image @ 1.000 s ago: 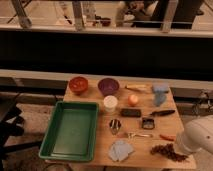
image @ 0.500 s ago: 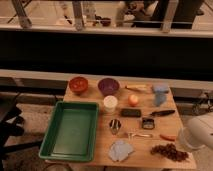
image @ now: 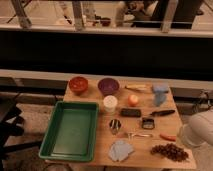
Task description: Place grapes in table surface
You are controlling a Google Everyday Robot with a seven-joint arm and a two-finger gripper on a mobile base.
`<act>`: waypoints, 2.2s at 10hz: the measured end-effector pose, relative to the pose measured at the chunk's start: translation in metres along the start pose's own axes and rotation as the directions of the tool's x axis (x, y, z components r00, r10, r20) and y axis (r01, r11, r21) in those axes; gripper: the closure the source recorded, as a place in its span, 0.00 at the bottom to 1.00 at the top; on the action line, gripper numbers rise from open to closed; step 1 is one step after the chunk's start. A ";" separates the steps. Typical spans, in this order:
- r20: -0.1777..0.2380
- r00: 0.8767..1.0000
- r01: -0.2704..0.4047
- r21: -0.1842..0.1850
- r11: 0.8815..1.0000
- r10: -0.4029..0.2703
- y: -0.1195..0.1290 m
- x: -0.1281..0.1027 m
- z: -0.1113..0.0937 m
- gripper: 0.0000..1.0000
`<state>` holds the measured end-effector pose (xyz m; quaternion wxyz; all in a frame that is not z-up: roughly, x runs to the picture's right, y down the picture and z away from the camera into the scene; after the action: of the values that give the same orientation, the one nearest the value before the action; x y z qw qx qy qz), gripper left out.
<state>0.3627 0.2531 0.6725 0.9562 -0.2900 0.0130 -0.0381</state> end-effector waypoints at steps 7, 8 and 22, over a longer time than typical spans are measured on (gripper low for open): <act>-0.079 0.995 0.061 0.051 0.997 -0.057 0.007 -0.005 0.003 0.35; -0.080 0.995 0.062 0.049 0.997 -0.058 0.006 -0.007 0.003 0.25; 0.070 0.997 0.027 -0.077 0.997 -0.022 0.009 0.004 0.035 0.20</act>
<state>0.3690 0.2797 0.6966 0.9435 -0.3284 -0.0222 -0.0393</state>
